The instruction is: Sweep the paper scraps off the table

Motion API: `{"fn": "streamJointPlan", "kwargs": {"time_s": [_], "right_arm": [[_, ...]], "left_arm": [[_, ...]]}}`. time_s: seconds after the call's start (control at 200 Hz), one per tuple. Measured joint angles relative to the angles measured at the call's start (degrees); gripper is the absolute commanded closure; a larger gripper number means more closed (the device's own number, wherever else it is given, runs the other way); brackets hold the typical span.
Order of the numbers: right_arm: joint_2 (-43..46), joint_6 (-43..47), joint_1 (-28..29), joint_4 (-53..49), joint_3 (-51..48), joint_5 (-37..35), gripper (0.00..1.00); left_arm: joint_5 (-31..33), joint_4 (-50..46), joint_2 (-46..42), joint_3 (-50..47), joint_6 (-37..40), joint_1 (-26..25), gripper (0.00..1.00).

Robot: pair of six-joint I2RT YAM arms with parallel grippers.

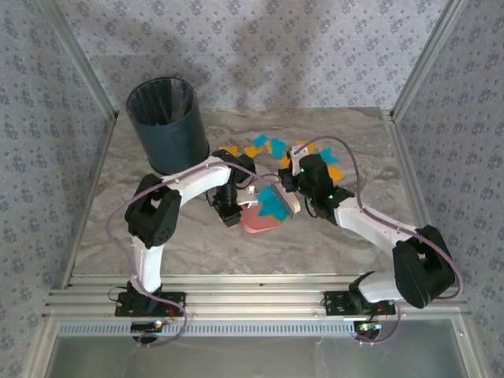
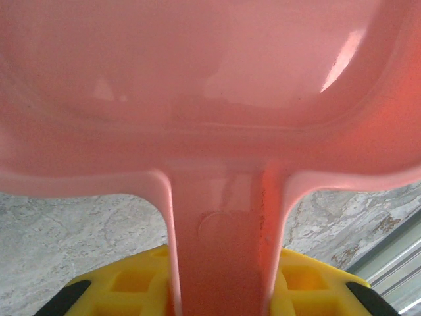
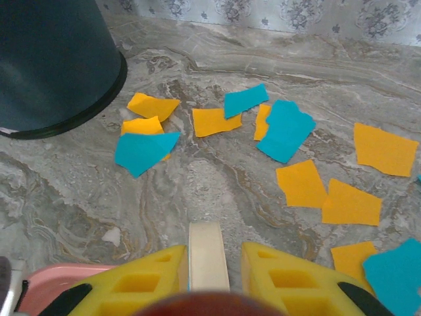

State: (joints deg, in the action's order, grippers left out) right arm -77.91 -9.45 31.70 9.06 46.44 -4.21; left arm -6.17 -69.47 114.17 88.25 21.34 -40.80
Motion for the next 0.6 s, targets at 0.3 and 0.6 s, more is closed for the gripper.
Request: {"fn": "streamJointPlan", "kwargs": {"time_s": [0.3,0.6], "right_arm": [[-1.4,-2.4,0.2,2.4,0.0,1.0,1.00],[-1.7,-3.3,0.9,2.7,0.3,0.7,1.00]], "left_arm": [[-0.2,0.0,0.0,0.0,-0.4,-0.3,1.00],[-0.2,0.3,0.0,-0.2,-1.0,-0.3,1.00]]}}
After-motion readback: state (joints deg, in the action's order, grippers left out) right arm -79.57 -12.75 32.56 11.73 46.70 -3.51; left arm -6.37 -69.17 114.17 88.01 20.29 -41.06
